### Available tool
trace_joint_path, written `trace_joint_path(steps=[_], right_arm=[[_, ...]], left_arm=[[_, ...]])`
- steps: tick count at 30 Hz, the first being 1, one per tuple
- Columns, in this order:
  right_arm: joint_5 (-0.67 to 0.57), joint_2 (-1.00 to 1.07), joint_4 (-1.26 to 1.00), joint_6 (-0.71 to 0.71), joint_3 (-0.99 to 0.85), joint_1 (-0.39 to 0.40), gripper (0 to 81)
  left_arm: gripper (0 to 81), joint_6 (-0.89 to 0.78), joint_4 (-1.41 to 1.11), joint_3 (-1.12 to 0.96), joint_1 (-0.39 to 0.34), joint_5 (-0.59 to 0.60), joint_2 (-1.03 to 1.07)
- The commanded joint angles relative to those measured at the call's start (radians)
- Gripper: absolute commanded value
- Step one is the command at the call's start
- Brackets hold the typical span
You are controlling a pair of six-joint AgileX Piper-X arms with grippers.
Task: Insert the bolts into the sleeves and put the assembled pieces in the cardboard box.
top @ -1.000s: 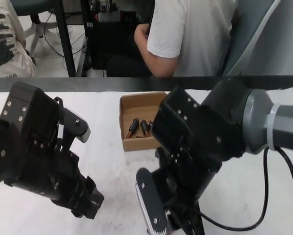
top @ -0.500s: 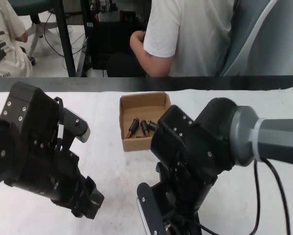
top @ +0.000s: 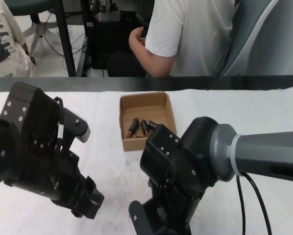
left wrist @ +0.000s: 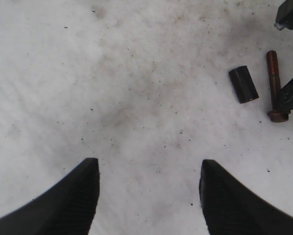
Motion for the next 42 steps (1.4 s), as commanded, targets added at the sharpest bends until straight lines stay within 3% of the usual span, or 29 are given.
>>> trace_joint_path(steps=[1,42], right_arm=[[-0.007,-0.002,-0.006,0.002,-0.005,0.003,30.0],[-0.006,-0.002,0.003,-0.02,-0.002,-0.034,30.0]], left_arm=[[56.3,-0.008,-0.005,-0.001,0.002,0.004,-0.009],[56.3,-0.008,0.01,-0.001,0.002,0.012,-0.009]])
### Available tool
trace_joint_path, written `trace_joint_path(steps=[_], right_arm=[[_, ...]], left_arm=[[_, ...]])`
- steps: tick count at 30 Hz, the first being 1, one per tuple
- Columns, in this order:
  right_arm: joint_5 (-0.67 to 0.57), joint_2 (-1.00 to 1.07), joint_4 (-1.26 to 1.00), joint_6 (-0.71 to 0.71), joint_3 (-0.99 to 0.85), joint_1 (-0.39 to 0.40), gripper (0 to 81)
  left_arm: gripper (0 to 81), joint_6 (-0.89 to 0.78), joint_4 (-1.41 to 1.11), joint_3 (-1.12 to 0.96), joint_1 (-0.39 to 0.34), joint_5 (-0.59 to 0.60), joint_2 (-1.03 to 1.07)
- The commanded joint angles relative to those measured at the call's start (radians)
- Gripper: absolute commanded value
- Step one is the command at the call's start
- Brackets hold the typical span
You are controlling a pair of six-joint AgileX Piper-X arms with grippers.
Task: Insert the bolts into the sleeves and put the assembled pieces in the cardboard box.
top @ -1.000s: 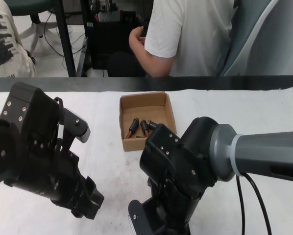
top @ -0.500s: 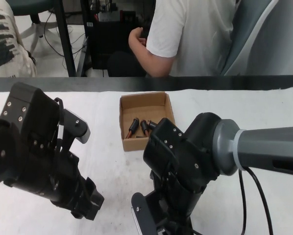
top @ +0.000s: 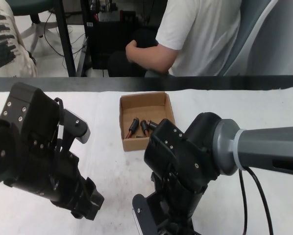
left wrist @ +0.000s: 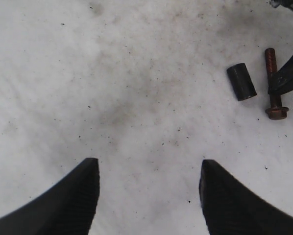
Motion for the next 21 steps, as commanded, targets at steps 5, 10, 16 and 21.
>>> trace_joint_path(steps=[5,10,16,21], right_arm=[[-0.025,-0.002,0.009,0.002,-0.002,-0.003,30.0],[-0.048,0.003,0.007,0.017,0.019,-0.003,30.0],[0.001,0.003,-0.03,0.009,0.056,-0.003,30.0],[0.001,0.003,-0.074,0.009,0.054,-0.003,24.8]], left_arm=[[56.3,-0.008,0.003,-0.001,0.002,0.009,-0.009],[56.3,-0.008,0.003,-0.001,0.002,0.009,-0.009],[56.3,-0.008,0.003,-0.001,0.002,0.009,-0.009],[56.3,-0.008,0.003,-0.001,0.002,0.009,-0.009]])
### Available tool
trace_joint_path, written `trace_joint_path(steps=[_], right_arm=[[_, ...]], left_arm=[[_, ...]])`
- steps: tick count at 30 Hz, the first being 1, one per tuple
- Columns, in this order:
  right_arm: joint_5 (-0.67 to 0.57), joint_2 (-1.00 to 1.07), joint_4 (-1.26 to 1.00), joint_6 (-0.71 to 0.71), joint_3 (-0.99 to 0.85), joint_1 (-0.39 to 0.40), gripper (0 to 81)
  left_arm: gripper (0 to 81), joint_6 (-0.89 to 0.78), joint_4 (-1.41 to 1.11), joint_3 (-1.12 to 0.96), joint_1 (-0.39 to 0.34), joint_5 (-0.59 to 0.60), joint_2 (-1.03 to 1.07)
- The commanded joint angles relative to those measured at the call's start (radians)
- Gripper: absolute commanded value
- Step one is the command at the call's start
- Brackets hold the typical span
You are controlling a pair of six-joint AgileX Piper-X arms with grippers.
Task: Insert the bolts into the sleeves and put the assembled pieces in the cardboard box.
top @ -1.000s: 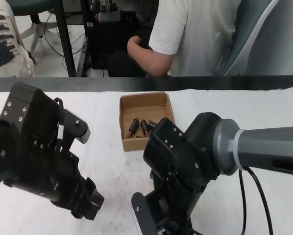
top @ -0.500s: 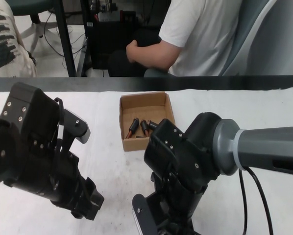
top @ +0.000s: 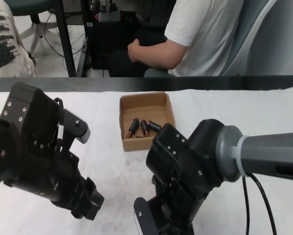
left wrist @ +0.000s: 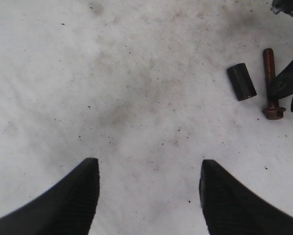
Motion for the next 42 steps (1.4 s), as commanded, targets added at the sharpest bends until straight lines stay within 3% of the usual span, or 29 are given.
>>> trace_joint_path(steps=[1,13,15,18,25,32,34,36,39,40,42], right_arm=[[0.007,0.008,-0.015,-0.001,0.014,-0.003,23.5],[-0.026,0.008,-0.007,-0.001,0.014,-0.003,22.5],[-0.046,0.008,0.004,-0.001,0.014,0.0,17.9],[-0.028,0.008,0.021,-0.001,0.017,0.013,0.6],[0.053,0.008,-0.009,0.007,0.042,0.069,0.8],[0.047,0.008,0.005,0.041,0.049,0.06,1.0],[0.047,0.008,0.005,0.044,0.049,0.052,7.7],[0.044,0.008,0.002,0.055,0.049,0.044,19.5],[0.045,0.008,-0.009,0.06,0.049,0.037,43.0],[0.046,0.008,-0.013,0.06,0.049,0.035,44.9],[0.046,0.008,-0.016,0.076,0.049,0.032,41.2]], left_arm=[[56.3,-0.008,0.003,-0.001,0.002,0.009,-0.009],[56.3,-0.008,0.001,-0.001,0.002,0.008,-0.009],[56.3,-0.008,0.001,-0.001,0.002,0.008,-0.009],[56.3,-0.008,0.001,-0.001,0.002,0.008,-0.009],[56.3,-0.008,0.004,-0.001,0.002,0.008,-0.009],[56.3,-0.008,0.004,-0.001,0.002,0.022,-0.009],[56.3,-0.008,0.004,-0.001,0.002,0.022,-0.009],[56.3,-0.008,0.004,-0.001,0.002,0.022,-0.009],[56.3,-0.008,0.004,-0.001,0.002,0.022,-0.009],[56.3,-0.008,0.004,-0.001,0.002,0.022,-0.009],[56.3,-0.008,0.004,-0.001,0.002,0.022,-0.009]])
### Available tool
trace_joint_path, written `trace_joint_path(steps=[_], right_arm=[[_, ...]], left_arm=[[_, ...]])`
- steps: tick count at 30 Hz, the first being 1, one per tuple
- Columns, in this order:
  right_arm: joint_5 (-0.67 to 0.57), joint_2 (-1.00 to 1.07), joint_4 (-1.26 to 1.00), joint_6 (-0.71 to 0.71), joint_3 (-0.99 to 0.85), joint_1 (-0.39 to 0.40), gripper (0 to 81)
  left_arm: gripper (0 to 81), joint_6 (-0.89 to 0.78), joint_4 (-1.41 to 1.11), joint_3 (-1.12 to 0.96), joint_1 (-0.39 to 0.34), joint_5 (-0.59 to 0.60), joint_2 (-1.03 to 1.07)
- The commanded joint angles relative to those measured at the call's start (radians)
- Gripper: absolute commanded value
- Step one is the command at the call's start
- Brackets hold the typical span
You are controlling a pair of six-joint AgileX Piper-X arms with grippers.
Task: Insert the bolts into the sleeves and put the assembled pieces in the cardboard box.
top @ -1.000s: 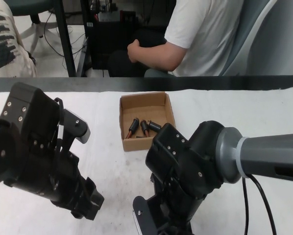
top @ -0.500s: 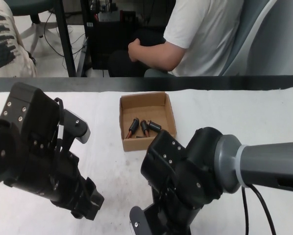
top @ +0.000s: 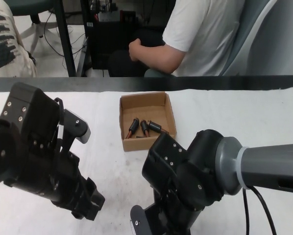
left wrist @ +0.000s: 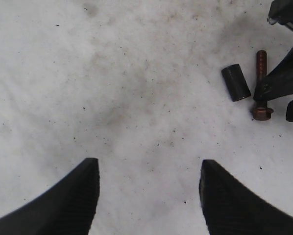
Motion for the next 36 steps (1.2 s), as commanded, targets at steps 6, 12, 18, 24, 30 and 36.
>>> trace_joint_path(steps=[6,12,18,24,30,36], right_arm=[[-0.024,0.02,0.019,0.026,0.018,-0.008,29.0],[-0.059,0.02,-0.001,0.026,0.04,-0.006,23.6],[-0.048,0.02,-0.047,0.01,0.124,0.005,22.3],[0.003,0.02,-0.072,-0.009,0.123,0.018,28.4],[0.097,0.02,-0.112,0.0,0.123,0.016,6.9],[0.16,0.02,-0.155,-0.001,0.121,0.016,0.9]], left_arm=[[56.3,-0.008,0.004,-0.001,0.002,0.007,-0.009],[56.3,-0.008,0.004,-0.001,0.002,0.007,-0.009],[56.3,-0.008,0.009,-0.001,0.002,0.006,-0.009],[56.3,-0.008,0.004,-0.001,0.002,0.006,-0.009],[56.3,-0.008,0.004,-0.001,0.002,0.006,-0.009],[56.3,-0.008,0.004,-0.001,0.002,0.006,-0.009]])
